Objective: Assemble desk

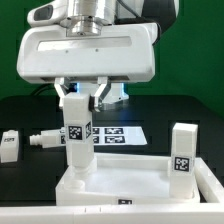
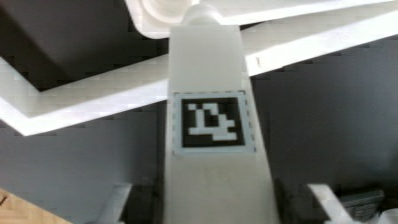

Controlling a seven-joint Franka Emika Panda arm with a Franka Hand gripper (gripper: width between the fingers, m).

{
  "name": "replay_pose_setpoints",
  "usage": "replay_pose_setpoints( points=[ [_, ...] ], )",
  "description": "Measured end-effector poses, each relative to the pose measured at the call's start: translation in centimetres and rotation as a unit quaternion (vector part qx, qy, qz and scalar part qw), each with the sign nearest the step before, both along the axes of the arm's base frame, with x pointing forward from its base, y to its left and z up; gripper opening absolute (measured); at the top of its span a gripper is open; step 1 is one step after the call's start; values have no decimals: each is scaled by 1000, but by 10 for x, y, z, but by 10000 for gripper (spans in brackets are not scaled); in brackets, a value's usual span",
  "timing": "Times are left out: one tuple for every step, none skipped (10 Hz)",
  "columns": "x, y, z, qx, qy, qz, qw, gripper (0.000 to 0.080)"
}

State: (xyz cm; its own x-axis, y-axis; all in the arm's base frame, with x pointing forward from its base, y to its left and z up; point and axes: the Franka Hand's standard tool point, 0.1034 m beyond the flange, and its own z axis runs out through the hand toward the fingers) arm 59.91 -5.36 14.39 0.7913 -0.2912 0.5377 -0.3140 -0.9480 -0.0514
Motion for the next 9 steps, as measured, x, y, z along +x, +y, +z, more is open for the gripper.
replay_pose_setpoints(
  points=[
    [-8, -2, -12, -6, 4, 0, 1000, 284],
    [-8, -5, -13, -10, 3, 3, 1000, 284],
    [-9, -9, -15, -12, 5, 2, 1000, 284],
    [-10, -10, -19, -13, 9, 2, 1000, 284],
    [-12, -10, -24, -15, 12, 2, 1000, 284],
    [-13, -10, -26, -15, 14, 2, 1000, 284],
    [-14, -11, -29, -16, 17, 2, 1000, 284],
    [-13, -11, -30, -18, 12, 2, 1000, 284],
    [-9, -13, -30, -23, 2, 1, 1000, 284]
  ],
)
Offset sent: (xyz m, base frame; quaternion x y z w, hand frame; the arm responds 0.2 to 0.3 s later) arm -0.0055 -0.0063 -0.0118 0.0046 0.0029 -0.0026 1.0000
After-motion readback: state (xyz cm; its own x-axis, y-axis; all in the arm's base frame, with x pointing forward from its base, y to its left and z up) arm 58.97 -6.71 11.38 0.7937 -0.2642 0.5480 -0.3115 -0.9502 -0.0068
